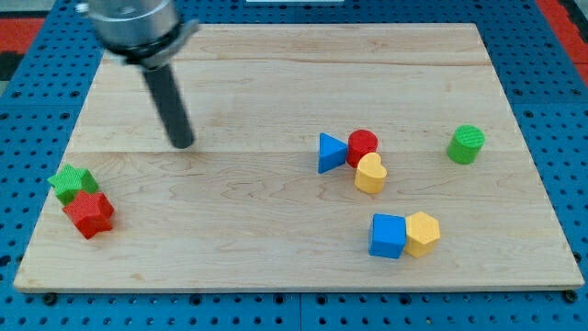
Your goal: Place the red circle parallel to the red star
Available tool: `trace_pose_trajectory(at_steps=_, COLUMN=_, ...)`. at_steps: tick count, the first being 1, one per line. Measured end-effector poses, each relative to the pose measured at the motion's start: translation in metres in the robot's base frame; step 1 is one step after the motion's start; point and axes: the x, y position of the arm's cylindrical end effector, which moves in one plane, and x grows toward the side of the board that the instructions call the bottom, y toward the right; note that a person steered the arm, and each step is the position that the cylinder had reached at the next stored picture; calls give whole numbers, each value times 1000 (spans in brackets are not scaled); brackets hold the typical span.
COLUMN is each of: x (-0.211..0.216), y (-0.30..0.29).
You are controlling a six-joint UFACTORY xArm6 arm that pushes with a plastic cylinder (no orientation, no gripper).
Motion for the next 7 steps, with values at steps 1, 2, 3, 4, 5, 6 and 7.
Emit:
trace_pose_trajectory(at_steps=1, x=-51, y=82)
trace_pose_trajectory(at_steps=2, x=-79, y=171)
trace_pose_trajectory(at_steps=3, x=-73, y=260)
trace_pose_trajectory(at_steps=4, x=-27, y=264)
trace_pose_trajectory(at_steps=5, x=1, y=256)
trace_pose_trajectory(at_steps=6, x=20, y=226)
trace_pose_trajectory(at_steps=7, x=36, y=171)
